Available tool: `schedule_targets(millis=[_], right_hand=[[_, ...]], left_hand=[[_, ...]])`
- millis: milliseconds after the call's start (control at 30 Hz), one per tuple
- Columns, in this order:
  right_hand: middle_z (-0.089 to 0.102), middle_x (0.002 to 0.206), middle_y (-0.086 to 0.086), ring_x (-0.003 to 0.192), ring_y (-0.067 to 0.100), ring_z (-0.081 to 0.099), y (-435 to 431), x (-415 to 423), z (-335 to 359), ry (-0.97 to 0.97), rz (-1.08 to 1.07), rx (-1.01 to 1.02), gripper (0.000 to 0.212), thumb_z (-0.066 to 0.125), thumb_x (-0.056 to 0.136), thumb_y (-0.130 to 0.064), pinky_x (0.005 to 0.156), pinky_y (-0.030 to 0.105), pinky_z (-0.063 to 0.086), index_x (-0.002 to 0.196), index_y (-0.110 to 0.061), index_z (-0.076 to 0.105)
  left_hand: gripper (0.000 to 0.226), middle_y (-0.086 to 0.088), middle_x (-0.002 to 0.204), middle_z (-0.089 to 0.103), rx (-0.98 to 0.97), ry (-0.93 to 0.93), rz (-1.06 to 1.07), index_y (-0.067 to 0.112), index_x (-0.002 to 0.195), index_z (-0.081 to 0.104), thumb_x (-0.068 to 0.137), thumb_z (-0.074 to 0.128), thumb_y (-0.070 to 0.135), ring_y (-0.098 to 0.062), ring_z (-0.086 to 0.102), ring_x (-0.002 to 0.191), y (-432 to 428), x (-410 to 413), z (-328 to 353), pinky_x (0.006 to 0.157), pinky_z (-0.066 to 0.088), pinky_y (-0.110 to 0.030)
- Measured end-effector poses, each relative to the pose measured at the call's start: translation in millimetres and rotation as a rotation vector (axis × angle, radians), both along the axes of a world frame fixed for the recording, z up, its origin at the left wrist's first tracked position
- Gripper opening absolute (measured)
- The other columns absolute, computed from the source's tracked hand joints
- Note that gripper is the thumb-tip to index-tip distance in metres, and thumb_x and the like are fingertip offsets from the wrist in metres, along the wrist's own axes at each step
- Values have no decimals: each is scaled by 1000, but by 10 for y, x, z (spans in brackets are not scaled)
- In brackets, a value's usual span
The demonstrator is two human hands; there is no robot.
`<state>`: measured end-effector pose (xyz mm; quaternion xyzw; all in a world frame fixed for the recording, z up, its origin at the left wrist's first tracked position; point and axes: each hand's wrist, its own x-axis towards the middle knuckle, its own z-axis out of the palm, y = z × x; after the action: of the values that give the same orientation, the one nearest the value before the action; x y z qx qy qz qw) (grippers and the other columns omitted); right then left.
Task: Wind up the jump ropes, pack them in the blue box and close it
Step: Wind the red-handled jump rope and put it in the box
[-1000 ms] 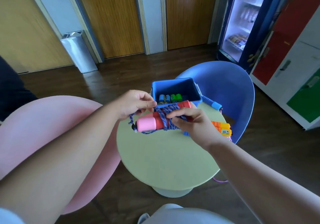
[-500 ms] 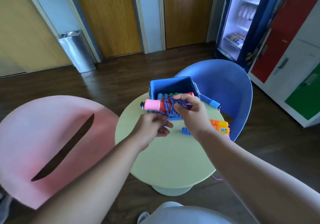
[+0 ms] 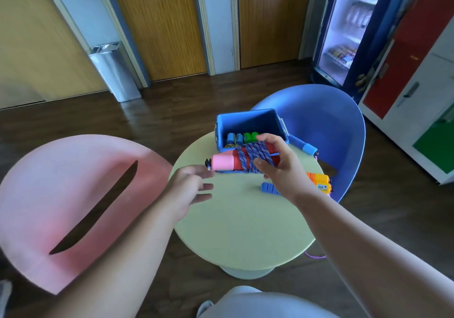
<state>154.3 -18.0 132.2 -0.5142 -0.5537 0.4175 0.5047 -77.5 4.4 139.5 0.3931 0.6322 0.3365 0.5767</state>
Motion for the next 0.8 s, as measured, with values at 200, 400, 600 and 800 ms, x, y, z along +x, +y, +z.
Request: schedule_targets(millis=[200,400,600,800], right_hand=[[62,106,-5,79,9,59,-30,-34,24,25,70,-10,50,66,93,0,66,32,54,125,-32,44],[58,101,2,70,17,55,-10,-24,-16,-78,55,-78,38,67,96,-18,51,36,53,115,-35,39],[62,85,0,63,15,54,-32,55,-48,147,-47,-182,33,75,90,-15,51,30,46,110,-22,49],[53,63,-12,43,9,36,-45,280,-24,279,-23,-277,24,71,95,-18,41,19,27,104,-23,50]], left_hand=[[61,-15,105,72,-167,-164,46,16,124,62,95,51,68,-33,73,67,131,145,103,54,58,-36],[45,-17,107,73,40,-44,204,17,99,65,93,65,61,-32,73,77,168,456,58,52,56,-31],[50,-21,83,74,204,175,131,8,89,56,100,55,56,-32,70,49,89,622,24,38,47,-26],[41,-10,82,69,301,334,39,10,88,57,104,50,47,-31,72,59,72,765,-8,43,51,-26]])
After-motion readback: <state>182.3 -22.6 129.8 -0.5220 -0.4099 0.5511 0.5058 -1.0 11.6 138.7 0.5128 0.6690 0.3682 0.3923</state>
